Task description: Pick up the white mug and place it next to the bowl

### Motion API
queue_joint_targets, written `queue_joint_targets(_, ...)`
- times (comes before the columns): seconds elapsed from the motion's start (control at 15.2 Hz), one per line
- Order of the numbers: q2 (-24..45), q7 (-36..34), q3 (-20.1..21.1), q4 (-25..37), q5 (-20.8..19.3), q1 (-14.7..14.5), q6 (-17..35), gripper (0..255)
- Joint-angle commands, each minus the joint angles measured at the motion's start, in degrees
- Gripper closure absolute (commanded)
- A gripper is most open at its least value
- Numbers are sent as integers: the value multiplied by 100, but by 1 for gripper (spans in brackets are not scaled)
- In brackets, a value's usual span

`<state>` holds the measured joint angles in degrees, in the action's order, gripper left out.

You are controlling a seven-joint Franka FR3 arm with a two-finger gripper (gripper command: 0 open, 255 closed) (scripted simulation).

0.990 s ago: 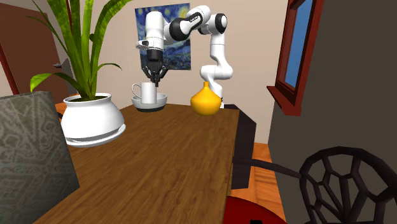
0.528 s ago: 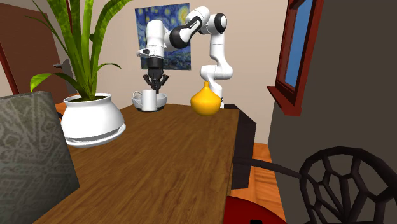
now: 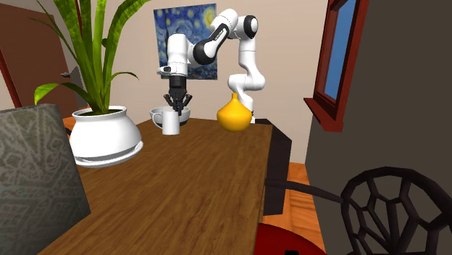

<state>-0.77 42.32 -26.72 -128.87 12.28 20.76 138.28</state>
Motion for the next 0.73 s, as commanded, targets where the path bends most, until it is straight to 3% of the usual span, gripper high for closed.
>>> queue_joint_targets(0.0, 25, 25, 3, -51, 31, -4, 74, 255)
queue_joint_targets(0.46, 25, 26, 3, -50, 32, -4, 74, 255)
queue_joint_targets(0.53, 25, 26, 3, -50, 32, -4, 74, 0)
queue_joint_targets(0.66, 25, 26, 3, -50, 32, -4, 74, 0)
